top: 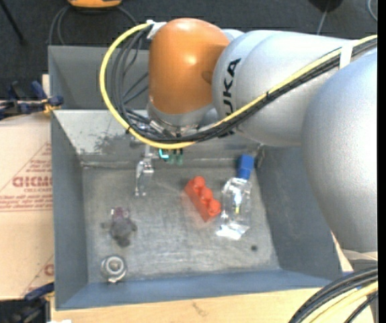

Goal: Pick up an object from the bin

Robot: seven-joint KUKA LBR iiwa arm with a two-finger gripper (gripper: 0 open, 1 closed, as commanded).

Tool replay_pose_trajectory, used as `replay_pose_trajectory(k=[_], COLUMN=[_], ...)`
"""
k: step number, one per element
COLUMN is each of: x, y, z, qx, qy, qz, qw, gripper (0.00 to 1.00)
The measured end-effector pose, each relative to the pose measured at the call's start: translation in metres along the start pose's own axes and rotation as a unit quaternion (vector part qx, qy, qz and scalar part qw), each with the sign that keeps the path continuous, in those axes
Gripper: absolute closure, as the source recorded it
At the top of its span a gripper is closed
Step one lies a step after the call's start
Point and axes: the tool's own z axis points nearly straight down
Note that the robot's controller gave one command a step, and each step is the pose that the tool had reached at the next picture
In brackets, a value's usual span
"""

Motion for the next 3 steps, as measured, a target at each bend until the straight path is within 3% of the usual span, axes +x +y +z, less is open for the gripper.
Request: replay_pose_trajectory(k=[1,2,3], x=[0.045,0.044,0.013], y=[0.014,0.015,-0.002], z=[0.133,0.131,-0.101], qx=[0.000,-0.001,0.001], qy=[-0.0062,-0.0068,-0.0090], qz=[-0.129,-0.127,-0.214], qw=[0.9916,0.9919,0.9767], gripper=[0.00,1.00,1.00])
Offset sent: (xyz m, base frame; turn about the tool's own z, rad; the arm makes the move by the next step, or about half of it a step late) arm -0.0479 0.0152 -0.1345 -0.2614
